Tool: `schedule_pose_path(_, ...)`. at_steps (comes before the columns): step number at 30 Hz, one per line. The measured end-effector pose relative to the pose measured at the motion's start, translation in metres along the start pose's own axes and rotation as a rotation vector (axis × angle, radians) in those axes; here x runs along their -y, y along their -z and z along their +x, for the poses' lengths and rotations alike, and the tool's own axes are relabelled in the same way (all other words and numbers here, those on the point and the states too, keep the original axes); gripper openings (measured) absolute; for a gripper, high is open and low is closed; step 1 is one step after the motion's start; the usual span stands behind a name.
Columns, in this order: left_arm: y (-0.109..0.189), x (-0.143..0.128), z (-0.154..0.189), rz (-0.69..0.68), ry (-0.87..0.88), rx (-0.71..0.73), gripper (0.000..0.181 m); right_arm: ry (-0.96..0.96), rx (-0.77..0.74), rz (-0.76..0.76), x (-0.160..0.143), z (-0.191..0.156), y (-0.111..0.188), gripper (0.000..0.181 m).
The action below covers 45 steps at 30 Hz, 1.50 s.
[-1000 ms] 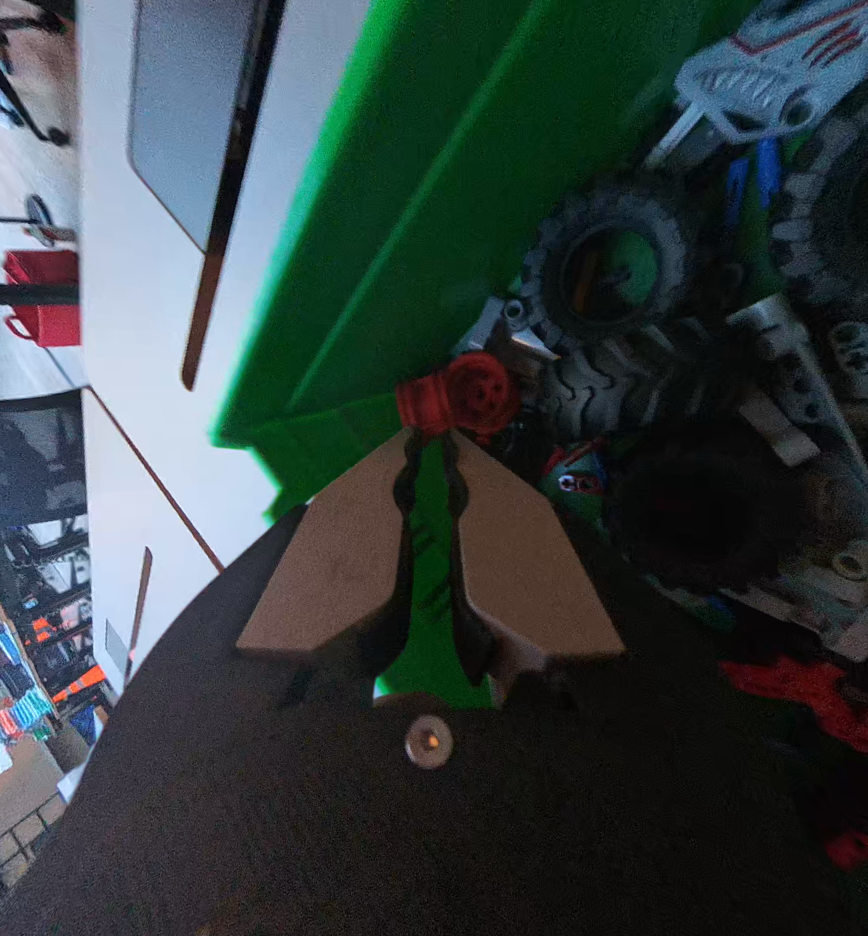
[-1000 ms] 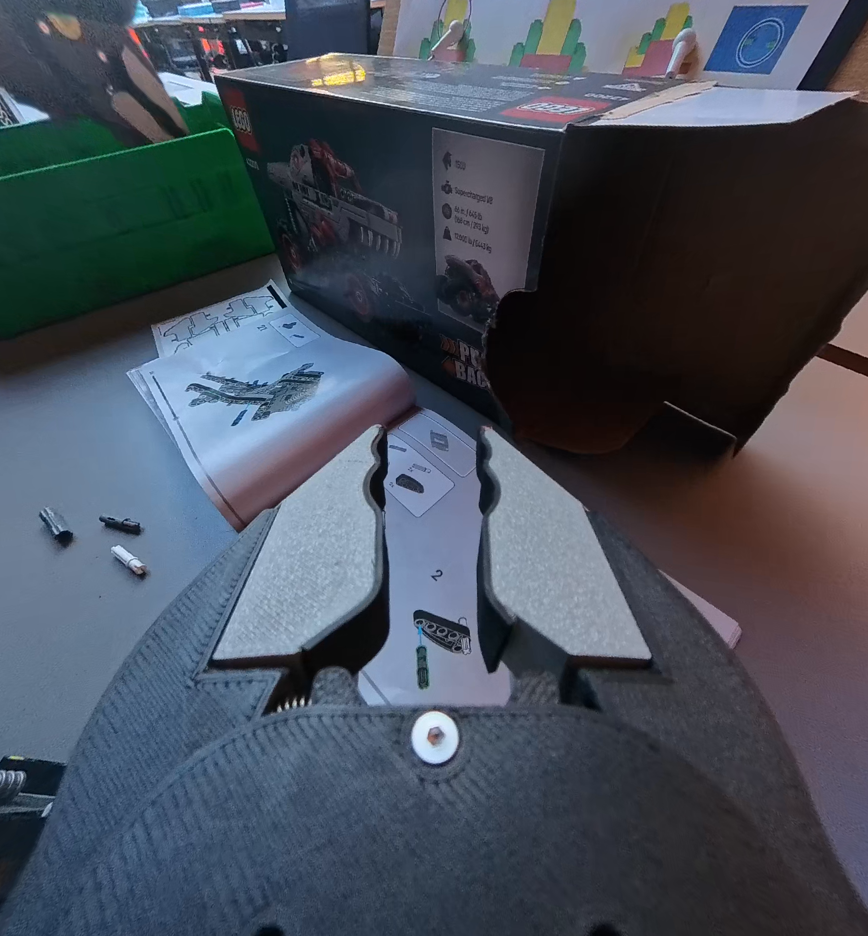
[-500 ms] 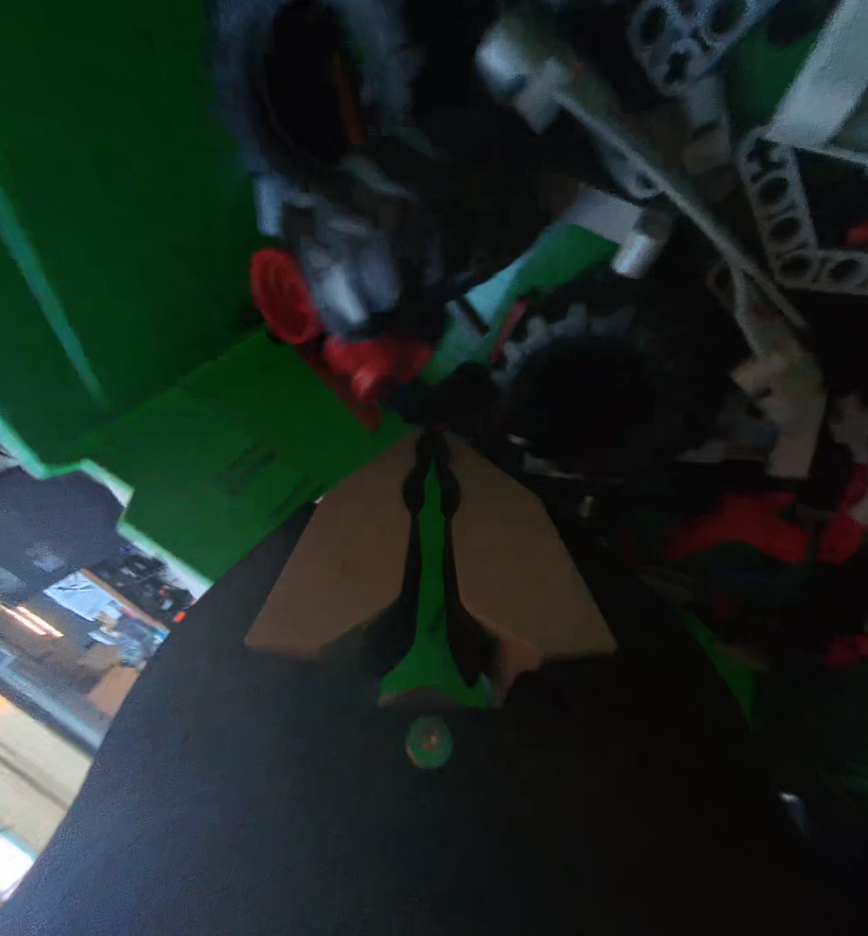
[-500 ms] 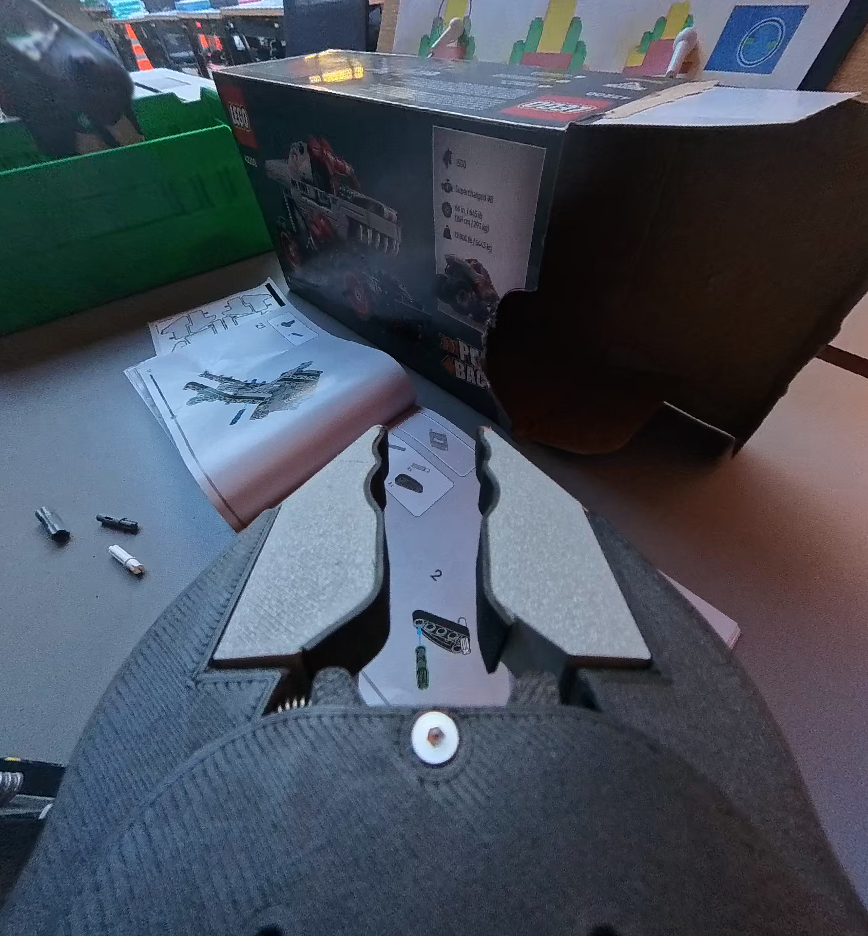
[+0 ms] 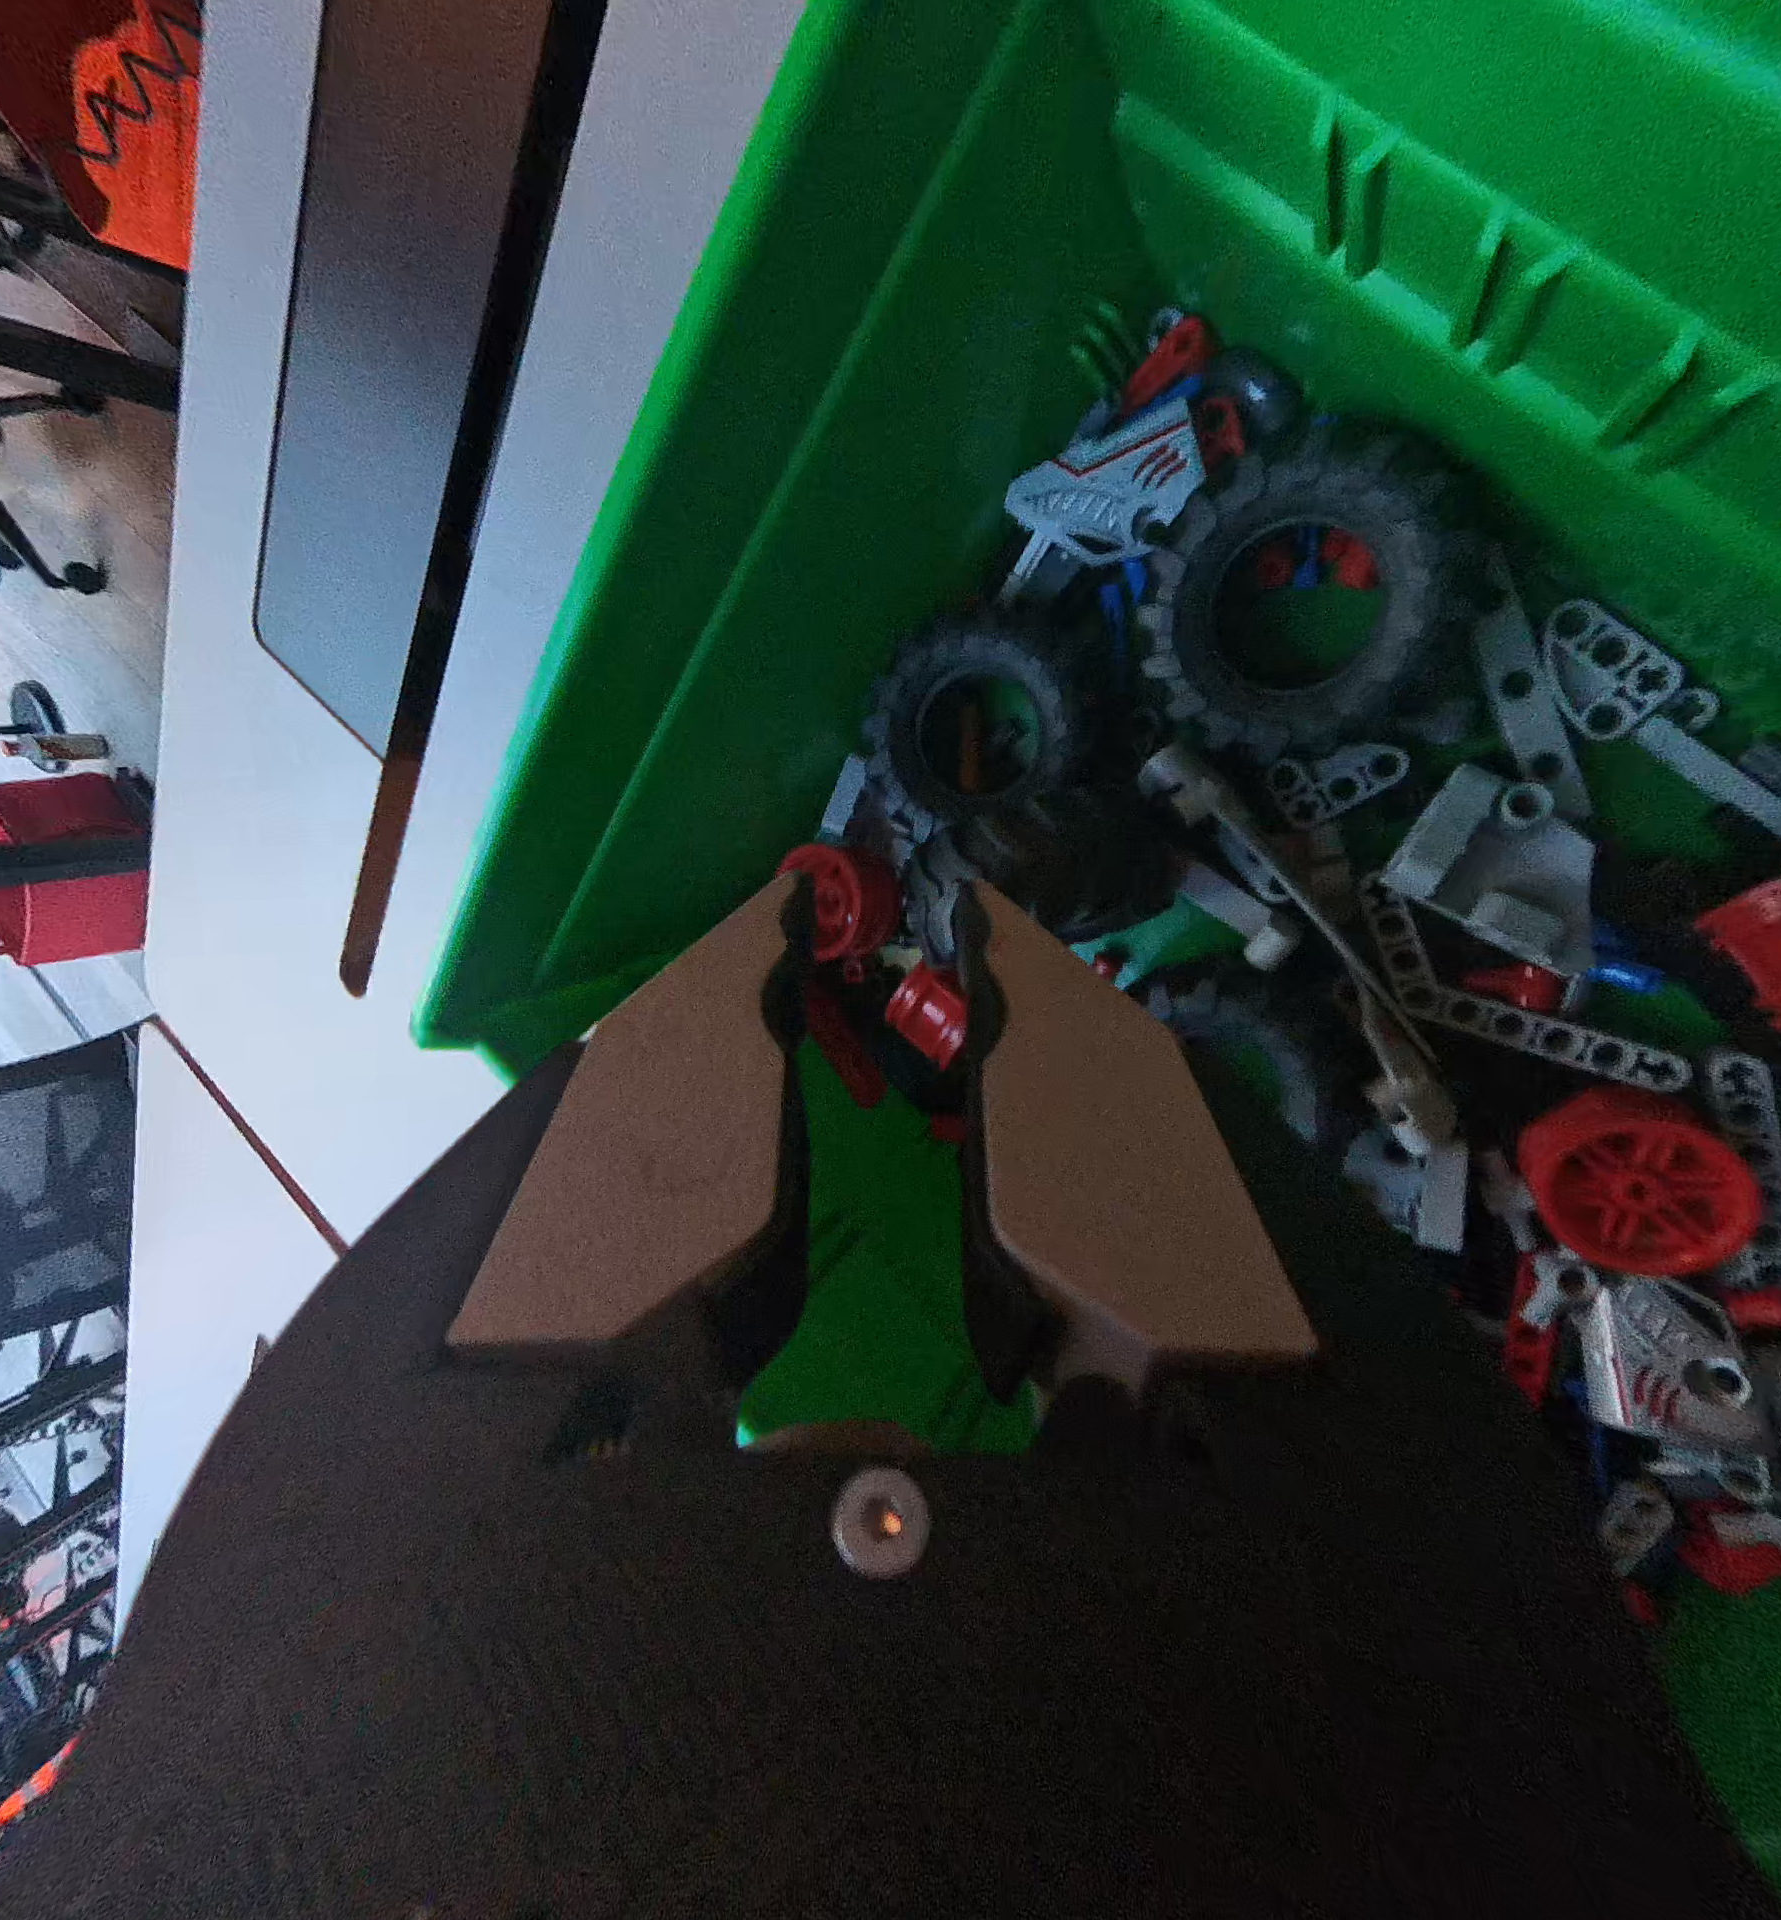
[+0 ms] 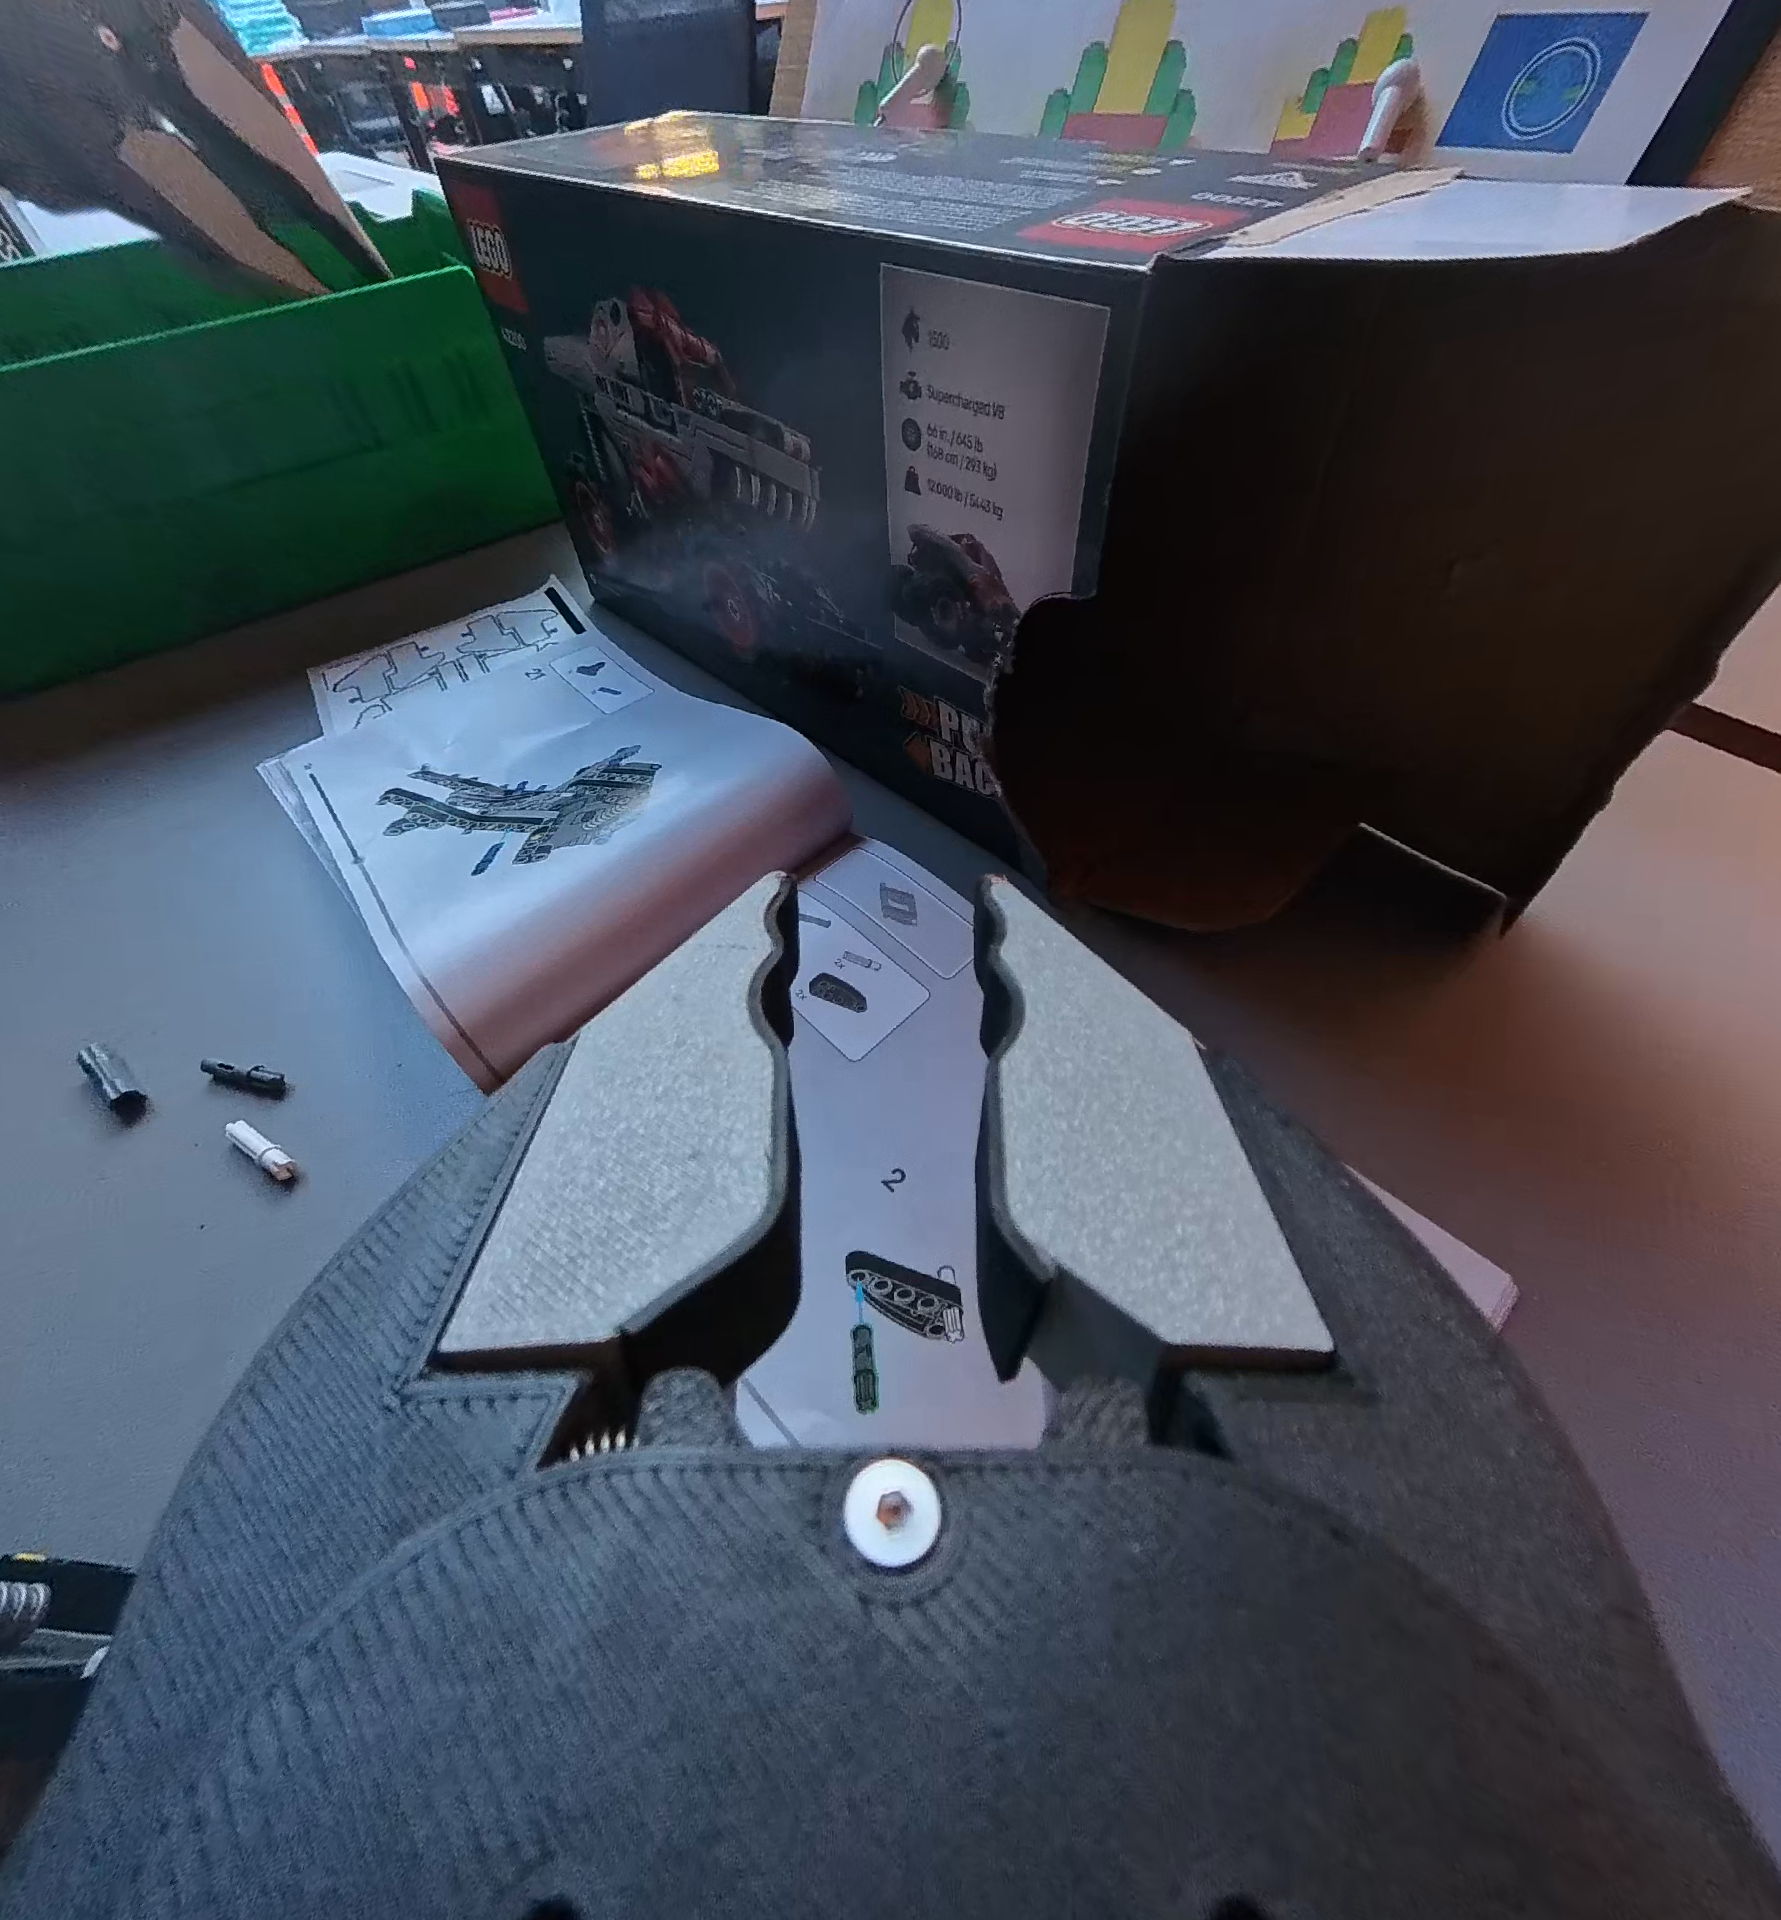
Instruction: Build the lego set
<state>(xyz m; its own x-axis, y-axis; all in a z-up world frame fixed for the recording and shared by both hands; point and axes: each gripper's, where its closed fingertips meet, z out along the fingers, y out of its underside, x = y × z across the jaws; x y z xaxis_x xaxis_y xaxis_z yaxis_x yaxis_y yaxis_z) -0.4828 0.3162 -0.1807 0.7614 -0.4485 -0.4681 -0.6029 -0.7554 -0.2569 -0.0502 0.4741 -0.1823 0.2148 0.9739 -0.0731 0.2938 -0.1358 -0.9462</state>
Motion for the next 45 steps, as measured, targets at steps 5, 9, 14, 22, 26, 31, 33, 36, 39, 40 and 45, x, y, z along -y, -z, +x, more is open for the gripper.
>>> schedule_pose_path(5,-0.012,0.018,0.038,0.047,-0.018,-0.164,0.04,0.003,0.002,-0.006,-0.001,-0.001,-0.001,0.03)
schedule_pose_path(9,-0.028,-0.018,0.038,-0.15,-0.177,-0.053,0.045,0.001,0.004,-0.004,-0.001,0.0,-0.001,0.03)
schedule_pose_path(14,-0.027,-0.032,0.037,-0.239,-0.169,-0.058,0.037,-0.002,0.009,-0.008,-0.001,-0.001,-0.001,0.029)
schedule_pose_path(22,0.006,0.023,0.068,0.087,-0.168,-0.23,0.04,0.001,0.009,-0.012,-0.002,-0.001,-0.001,0.028)
schedule_pose_path(26,-0.005,0.013,0.082,0.026,-0.311,-0.187,0.035,0.0,0.008,-0.012,-0.002,-0.001,-0.001,0.028)
schedule_pose_path(31,-0.029,-0.024,0.047,-0.204,-0.334,-0.014,0.032,-0.002,0.008,-0.015,-0.002,-0.001,-0.001,0.029)
schedule_pose_path(33,-0.024,-0.019,0.046,-0.161,-0.297,-0.042,0.031,-0.003,0.009,-0.016,-0.002,-0.001,-0.001,0.028)
schedule_pose_path(36,-0.012,0.001,0.039,-0.043,-0.253,-0.032,0.03,-0.002,0.007,-0.016,-0.002,-0.001,-0.002,0.028)
schedule_pose_path(39,0.002,0.019,0.051,0.073,-0.229,-0.107,0.03,-0.002,0.006,-0.017,-0.002,0.0,-0.002,0.028)
schedule_pose_path(40,0.004,0.021,0.057,0.087,-0.244,-0.128,0.029,-0.002,0.006,-0.017,-0.002,0.0,-0.002,0.028)
schedule_pose_path(45,0.009,0.013,0.097,0.081,-0.397,-0.255,0.028,-0.003,0.005,-0.017,-0.002,0.0,-0.002,0.028)
